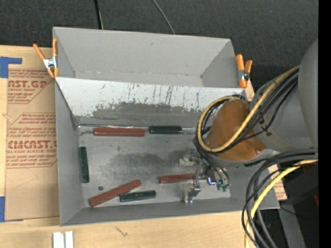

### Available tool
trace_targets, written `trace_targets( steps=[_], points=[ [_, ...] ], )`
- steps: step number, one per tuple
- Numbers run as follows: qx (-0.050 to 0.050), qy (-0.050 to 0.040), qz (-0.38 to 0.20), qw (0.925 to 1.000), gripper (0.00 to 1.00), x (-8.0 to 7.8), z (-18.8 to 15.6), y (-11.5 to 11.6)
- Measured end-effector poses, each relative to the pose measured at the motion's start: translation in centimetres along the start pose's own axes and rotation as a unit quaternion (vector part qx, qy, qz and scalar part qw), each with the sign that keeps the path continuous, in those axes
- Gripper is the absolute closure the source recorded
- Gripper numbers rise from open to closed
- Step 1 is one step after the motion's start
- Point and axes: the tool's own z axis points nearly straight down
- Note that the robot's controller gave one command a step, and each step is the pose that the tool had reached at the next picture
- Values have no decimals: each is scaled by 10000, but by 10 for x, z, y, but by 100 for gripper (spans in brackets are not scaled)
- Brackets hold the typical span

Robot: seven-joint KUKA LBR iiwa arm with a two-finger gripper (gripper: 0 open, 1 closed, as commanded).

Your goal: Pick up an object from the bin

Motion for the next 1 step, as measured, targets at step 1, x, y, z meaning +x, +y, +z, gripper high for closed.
trace_targets(
  steps=[1],
  points=[
    [3, 24, 529, 9986, 100, -4, -4, 14]
  ],
)
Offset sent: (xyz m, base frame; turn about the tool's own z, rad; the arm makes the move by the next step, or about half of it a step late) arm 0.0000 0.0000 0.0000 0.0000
